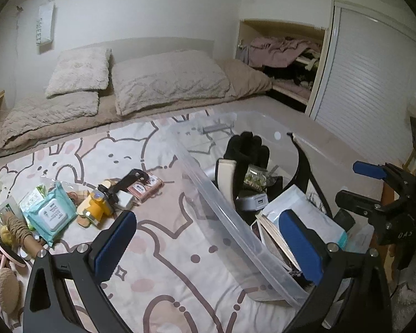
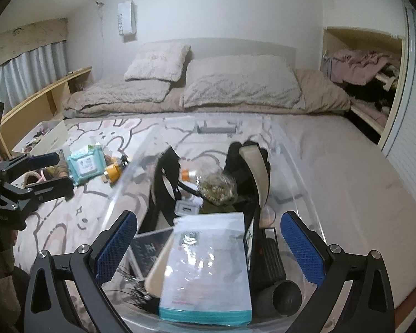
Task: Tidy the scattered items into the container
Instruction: 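Open the right gripper to release the zip bag into the box, then withdraw both open grippers up and away from the clear box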
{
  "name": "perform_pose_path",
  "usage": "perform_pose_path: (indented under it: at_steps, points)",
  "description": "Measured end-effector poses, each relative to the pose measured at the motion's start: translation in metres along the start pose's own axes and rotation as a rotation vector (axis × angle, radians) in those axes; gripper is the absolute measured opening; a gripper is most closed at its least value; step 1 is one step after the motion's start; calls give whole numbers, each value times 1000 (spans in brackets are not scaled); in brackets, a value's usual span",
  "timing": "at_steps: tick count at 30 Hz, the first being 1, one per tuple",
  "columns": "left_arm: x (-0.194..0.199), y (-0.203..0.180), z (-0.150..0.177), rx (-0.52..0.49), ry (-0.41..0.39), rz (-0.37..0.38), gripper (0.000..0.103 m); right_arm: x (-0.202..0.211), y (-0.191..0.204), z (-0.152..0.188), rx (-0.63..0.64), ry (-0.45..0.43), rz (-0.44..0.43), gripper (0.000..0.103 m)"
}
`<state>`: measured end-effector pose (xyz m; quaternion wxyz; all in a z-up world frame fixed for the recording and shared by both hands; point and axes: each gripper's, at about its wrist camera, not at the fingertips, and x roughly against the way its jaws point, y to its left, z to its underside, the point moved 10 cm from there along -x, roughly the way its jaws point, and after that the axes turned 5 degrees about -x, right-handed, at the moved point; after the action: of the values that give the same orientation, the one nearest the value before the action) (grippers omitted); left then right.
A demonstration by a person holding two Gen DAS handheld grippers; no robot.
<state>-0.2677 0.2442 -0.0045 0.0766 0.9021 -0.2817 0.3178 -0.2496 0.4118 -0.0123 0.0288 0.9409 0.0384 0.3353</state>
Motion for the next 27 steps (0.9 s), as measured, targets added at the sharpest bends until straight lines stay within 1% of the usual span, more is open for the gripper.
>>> perform_pose_path:
  at_steps: [2,5,10,13,20,24,27]
  points:
    - [10,4,-2,7,-19,-8,103,11,7,-7,4,-26,6,103]
    - [25,11,-4,9,-33,-43,103,25,15,-14,-7,-65,2,103]
    - [49,20,-5,2,-64,-83,103,47,30,-21,-21,-118,-13,103]
    - [67,23,-6,-4,-93,-95,103,58,37,-22,-33,-143,-16,103]
    - [99,27,1,-5,-157,-123,103,76,45,-10,-56,-212,5,103]
    - [111,28,8,-6,-175,-129,103,83,50,2,-66,-225,0,103]
    - [118,28,14,3,-189,-126,103,89,55,10,-52,-244,15,103]
